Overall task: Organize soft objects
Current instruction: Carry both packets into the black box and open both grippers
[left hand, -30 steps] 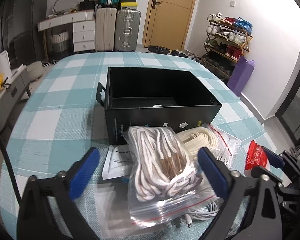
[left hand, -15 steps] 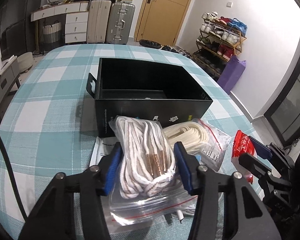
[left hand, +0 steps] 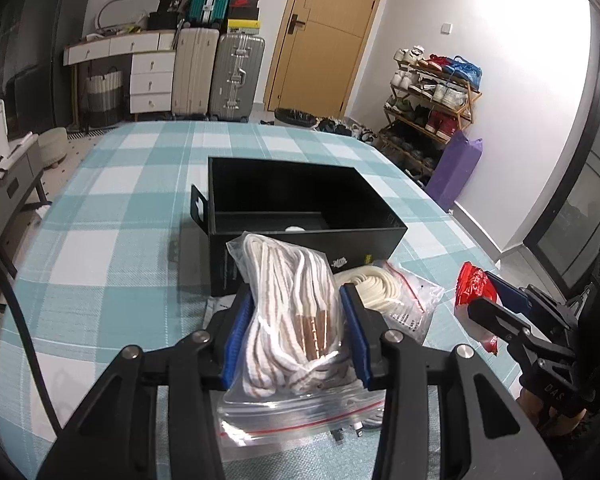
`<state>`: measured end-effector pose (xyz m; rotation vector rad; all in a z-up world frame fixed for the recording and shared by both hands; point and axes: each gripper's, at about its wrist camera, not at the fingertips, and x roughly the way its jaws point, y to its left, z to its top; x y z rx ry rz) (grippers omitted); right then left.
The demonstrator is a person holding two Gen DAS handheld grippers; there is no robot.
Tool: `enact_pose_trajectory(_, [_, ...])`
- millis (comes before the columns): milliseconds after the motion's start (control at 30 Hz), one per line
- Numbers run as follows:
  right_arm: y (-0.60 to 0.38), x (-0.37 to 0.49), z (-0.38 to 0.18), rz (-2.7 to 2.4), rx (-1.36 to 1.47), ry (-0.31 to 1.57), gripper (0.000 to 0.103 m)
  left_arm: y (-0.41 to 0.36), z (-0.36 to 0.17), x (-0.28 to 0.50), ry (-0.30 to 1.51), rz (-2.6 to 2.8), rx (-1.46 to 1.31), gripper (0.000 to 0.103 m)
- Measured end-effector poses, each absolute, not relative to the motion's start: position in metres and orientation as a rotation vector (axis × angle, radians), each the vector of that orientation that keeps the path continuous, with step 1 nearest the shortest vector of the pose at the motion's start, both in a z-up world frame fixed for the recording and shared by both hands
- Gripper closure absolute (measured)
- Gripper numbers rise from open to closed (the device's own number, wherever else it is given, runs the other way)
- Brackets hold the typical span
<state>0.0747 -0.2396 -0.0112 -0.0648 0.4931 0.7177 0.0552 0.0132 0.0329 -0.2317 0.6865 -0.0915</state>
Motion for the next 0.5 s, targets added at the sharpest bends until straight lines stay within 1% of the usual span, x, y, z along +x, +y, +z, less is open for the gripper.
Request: enact_pose_trajectory(500, [-0.225, 0.095, 0.016, 0.767, -0.049, 0.448, 0.062, 0.031, 0.056, 0.054, 0.611, -0.041, -0.219, 0.061])
